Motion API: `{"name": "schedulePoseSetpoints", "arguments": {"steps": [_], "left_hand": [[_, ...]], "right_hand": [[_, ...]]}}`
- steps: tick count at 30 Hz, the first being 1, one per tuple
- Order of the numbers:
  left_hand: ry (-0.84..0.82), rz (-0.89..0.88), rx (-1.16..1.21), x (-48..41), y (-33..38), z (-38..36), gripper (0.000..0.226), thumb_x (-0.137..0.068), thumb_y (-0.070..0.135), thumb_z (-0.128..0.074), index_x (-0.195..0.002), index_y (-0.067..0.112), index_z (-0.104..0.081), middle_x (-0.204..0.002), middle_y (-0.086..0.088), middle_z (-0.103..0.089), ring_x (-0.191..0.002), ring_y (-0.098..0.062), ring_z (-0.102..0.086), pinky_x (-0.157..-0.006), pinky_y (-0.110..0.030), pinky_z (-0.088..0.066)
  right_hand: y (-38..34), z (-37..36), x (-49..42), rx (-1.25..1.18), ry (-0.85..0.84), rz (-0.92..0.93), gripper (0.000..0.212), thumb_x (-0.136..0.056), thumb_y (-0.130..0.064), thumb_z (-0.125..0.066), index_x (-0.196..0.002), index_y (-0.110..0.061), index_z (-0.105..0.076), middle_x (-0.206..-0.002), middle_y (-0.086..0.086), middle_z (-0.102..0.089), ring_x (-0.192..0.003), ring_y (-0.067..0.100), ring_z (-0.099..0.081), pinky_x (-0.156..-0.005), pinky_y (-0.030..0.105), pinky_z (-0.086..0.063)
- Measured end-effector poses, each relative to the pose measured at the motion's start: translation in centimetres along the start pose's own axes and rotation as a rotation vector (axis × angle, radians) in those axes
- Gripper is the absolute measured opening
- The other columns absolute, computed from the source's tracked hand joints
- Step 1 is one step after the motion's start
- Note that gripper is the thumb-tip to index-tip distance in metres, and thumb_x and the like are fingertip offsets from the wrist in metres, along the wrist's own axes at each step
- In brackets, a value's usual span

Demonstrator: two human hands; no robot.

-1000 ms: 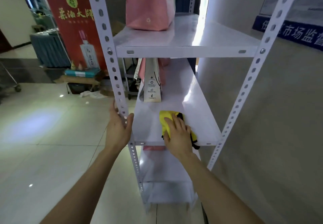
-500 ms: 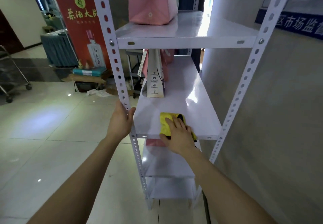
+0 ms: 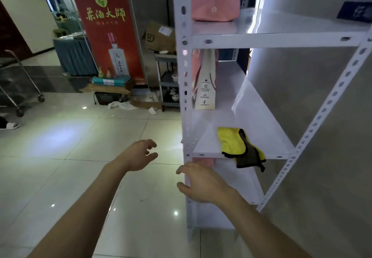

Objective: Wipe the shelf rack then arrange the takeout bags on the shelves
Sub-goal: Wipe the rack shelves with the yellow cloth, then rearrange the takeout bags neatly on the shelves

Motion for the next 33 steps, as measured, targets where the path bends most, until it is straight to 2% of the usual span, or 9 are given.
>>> {"name": "schedulePoseSetpoints", "arguments": {"steps": [2, 8, 11, 16, 21, 25, 30, 33], "left_hand": [[-0.003, -0.006, -0.017, 0.9, -3.3, 1.3, 0.044, -0.107, 0.039, -0.067, -0.147, 0.022, -0.062, -0.142, -0.001, -0.067, -0.118, -0.018, -0.069, -0.106, -0.042, -0.057], [-0.048, -0.026, -0.05, 3.3, -13.2, 5.6, 0.043, -0.108, 0.037, -0.066, -0.148, 0.02, -0.061, -0.146, -0.001, -0.065, -0.122, -0.019, -0.068, -0.107, -0.041, -0.055], [-0.069, -0.038, -0.078, 3.1, -17.3, 7.6, 0.043, -0.109, 0.037, -0.066, -0.149, 0.02, -0.061, -0.147, -0.002, -0.064, -0.124, -0.019, -0.067, -0.108, -0.04, -0.055], [-0.137, -0.088, -0.115, 0.1, -21.5, 9.8, 0.043, -0.109, 0.037, -0.065, -0.148, 0.02, -0.062, -0.147, -0.001, -0.065, -0.124, -0.018, -0.068, -0.108, -0.039, -0.055], [-0.171, -0.155, -0.113, -6.2, -23.5, 11.2, 0.042, -0.108, 0.041, -0.066, -0.146, 0.023, -0.063, -0.142, 0.001, -0.066, -0.116, -0.014, -0.069, -0.105, -0.036, -0.056], [-0.214, -0.196, -0.147, -12.9, -25.4, 12.4, 0.041, -0.108, 0.043, -0.066, -0.146, 0.026, -0.063, -0.141, 0.004, -0.065, -0.116, -0.013, -0.069, -0.105, -0.036, -0.057], [-0.254, -0.2, -0.203, -22.1, -28.7, 15.9, 0.042, -0.109, 0.044, -0.064, -0.147, 0.028, -0.062, -0.142, 0.006, -0.064, -0.116, -0.012, -0.068, -0.105, -0.037, -0.056], [-0.215, -0.215, -0.193, -28.2, -30.2, 18.4, 0.04, -0.108, 0.045, -0.064, -0.145, 0.03, -0.062, -0.141, 0.006, -0.064, -0.114, -0.012, -0.068, -0.105, -0.037, -0.056]], "right_hand": [[-2.6, -2.0, -3.1, -0.004, -0.102, -0.014, 0.054, -0.1, -0.049, -0.06, -0.15, -0.029, -0.053, -0.149, -0.002, -0.057, -0.133, 0.023, -0.056, -0.107, 0.038, -0.048], [-7.6, -5.6, -12.1, -0.05, -0.225, -0.142, 0.064, -0.103, -0.045, -0.063, -0.159, -0.023, -0.044, -0.16, 0.005, -0.049, -0.145, 0.025, -0.046, -0.116, 0.037, -0.04], [-8.7, -6.4, -15.1, -0.047, -0.24, -0.202, 0.069, -0.103, -0.047, -0.064, -0.162, -0.021, -0.039, -0.163, 0.007, -0.046, -0.148, 0.025, -0.044, -0.117, 0.037, -0.039], [-9.1, -6.9, -19.0, -0.035, -0.223, -0.294, 0.072, -0.101, -0.05, -0.065, -0.162, -0.023, -0.038, -0.157, 0.006, -0.052, -0.14, 0.024, -0.052, -0.113, 0.04, -0.045], [-6.7, -6.3, -24.2, -0.054, -0.183, -0.39, 0.073, -0.1, -0.052, -0.065, -0.162, -0.025, -0.037, -0.15, 0.007, -0.059, -0.129, 0.03, -0.063, -0.109, 0.045, -0.051], [-4.6, -6.1, -31.1, -0.046, -0.159, -0.41, 0.073, -0.101, -0.052, -0.064, -0.162, -0.023, -0.038, -0.151, 0.003, -0.058, -0.137, 0.025, -0.054, -0.112, 0.043, -0.047], [-3.7, -5.8, -40.9, -0.111, -0.143, -0.44, 0.07, -0.101, -0.053, -0.063, -0.162, -0.027, -0.037, -0.15, 0.004, -0.057, -0.135, 0.023, -0.054, -0.111, 0.043, -0.047], [-2.9, -5.1, -46.6, -0.125, -0.102, -0.448, 0.068, -0.102, -0.05, -0.063, -0.161, -0.026, -0.038, -0.15, 0.004, -0.056, -0.136, 0.023, -0.054, -0.111, 0.042, -0.047]]}}
Point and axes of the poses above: each hand's wrist, its own x-axis away from the middle knuckle, its own z-axis out of the back of the hand, y = z × x, the point moved 9 cm from there along -x, towards the middle knuckle
